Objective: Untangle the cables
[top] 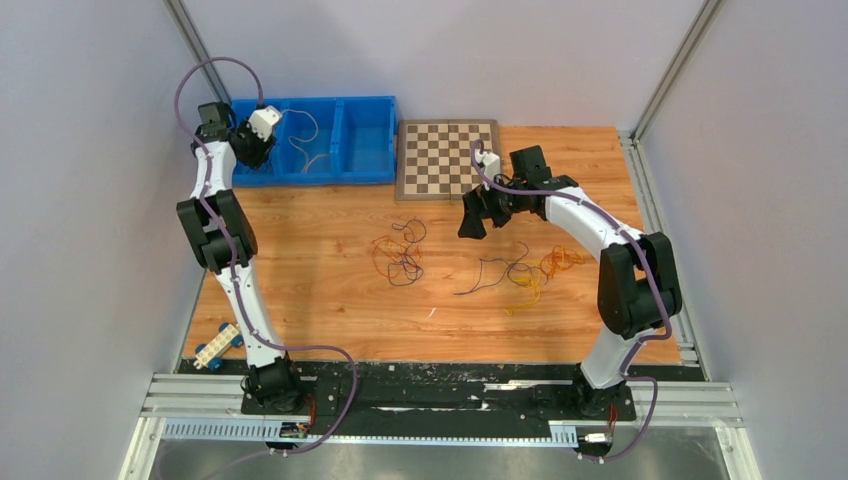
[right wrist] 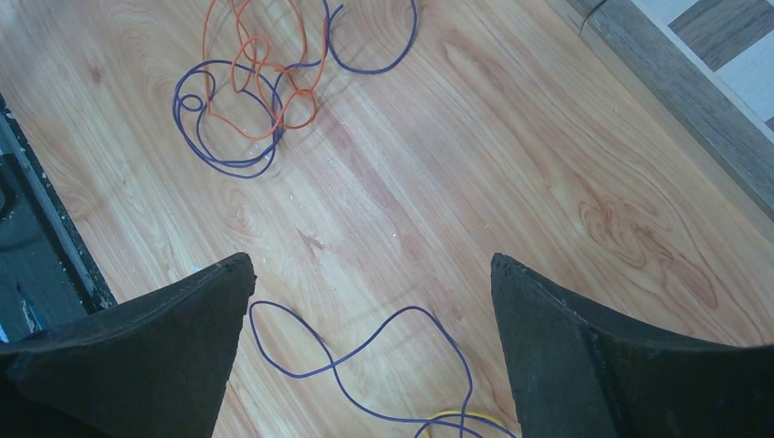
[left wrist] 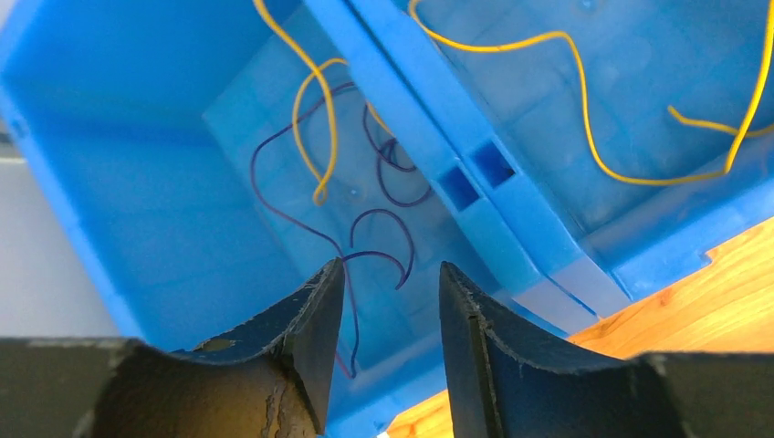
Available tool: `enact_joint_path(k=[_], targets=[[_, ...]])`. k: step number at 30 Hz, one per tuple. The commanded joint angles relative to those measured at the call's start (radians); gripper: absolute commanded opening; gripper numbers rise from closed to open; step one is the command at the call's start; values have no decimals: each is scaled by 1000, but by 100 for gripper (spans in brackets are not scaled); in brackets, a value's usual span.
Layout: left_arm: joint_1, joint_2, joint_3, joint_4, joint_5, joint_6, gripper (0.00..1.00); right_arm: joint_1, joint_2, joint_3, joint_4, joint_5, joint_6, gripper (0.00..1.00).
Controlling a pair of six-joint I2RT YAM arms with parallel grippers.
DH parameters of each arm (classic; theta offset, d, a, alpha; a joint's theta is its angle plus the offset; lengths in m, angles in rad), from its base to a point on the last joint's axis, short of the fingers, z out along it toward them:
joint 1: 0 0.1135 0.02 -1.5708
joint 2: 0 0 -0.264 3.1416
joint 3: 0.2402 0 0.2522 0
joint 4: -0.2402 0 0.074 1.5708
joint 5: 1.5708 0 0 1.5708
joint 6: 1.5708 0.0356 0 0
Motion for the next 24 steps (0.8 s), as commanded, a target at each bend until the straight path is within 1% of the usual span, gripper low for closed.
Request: enact_joint_path(k=[1,3,5,9,14,18,20,22,23,24], targets=[[20,12,36,2,87,147,52,-3,7,41,-7,8,-2,100],[30,24,29,11,113,180,54,-1,8,39,-10,12,-4,100],[33,35,16,53,103,206,56,3,11,40,-9,20,-6,100],[34,70,26,160,90,203,56,20,22,44,-11,27,-10,100],[34,121,50,217,103,186,55,53,44,59,-11,46,-20,100],[34,146,47,304,102,163,52,71,58,69,-12,61,-25,100],[34,164,51,342,86,170,49,76,63,69,-13,68,-27,100],[34,178,53,386,66,168,40,82,62,68,-14,74,-31,100],[34,181,51,418,62,162,30,85,62,66,-14,78,-34,100],[33,182,45,435,63,147,25,89,61,62,-17,84,-37,100]])
